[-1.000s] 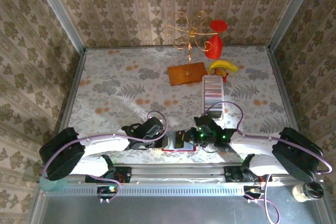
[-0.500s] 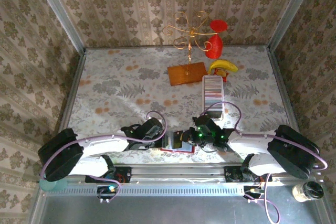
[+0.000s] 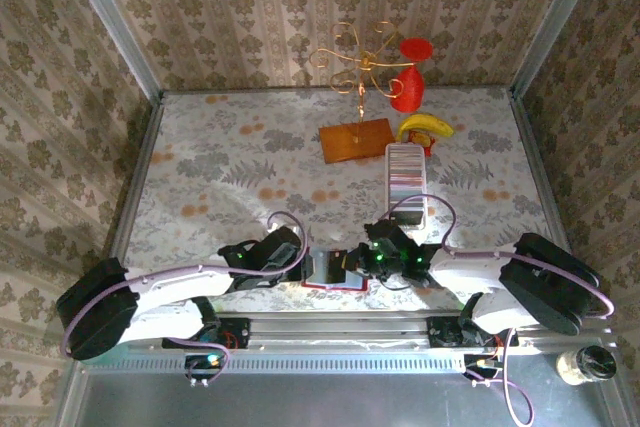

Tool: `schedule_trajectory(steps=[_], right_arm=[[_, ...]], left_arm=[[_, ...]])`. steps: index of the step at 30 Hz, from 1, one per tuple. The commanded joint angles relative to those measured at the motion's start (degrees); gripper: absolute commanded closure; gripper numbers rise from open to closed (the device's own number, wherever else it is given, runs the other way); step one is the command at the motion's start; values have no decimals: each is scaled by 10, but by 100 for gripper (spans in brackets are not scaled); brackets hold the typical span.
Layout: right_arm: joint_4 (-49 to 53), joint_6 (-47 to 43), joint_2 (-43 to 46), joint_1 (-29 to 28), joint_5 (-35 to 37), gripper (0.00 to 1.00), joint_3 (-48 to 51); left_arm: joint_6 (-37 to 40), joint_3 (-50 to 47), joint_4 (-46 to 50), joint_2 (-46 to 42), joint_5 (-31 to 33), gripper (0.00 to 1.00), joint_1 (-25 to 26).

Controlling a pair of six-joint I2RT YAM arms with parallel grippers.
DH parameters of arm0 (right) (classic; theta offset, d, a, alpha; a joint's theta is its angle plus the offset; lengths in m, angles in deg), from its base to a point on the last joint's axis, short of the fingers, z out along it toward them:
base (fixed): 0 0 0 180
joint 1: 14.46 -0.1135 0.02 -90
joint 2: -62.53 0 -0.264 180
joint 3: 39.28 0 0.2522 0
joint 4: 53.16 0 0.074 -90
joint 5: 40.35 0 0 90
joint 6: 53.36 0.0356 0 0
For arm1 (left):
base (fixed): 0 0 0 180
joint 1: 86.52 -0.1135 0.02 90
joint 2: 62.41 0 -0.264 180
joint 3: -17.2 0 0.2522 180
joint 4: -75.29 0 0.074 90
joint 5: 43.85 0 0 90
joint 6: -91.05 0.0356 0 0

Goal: Put the credit cards into the card holder

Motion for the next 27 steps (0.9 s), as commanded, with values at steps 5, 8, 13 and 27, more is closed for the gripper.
schedule_trajectory(steps=[5,8,13,27], right_arm=[[40,1,-31,-7,-6,100,-9],[40,2,-32,-7,-5,100,-10],[44,1,-43,-10,-12,100,-23],[58,14,-71,-25,-8,88,-63]], left_arm=[[11,9,-10,31,-13,78,-5],[13,11,-11,47,-18,83,-5],[12,5,-13,57,-18,86,-3],[-11,-8,-10,36,-9,85,18]])
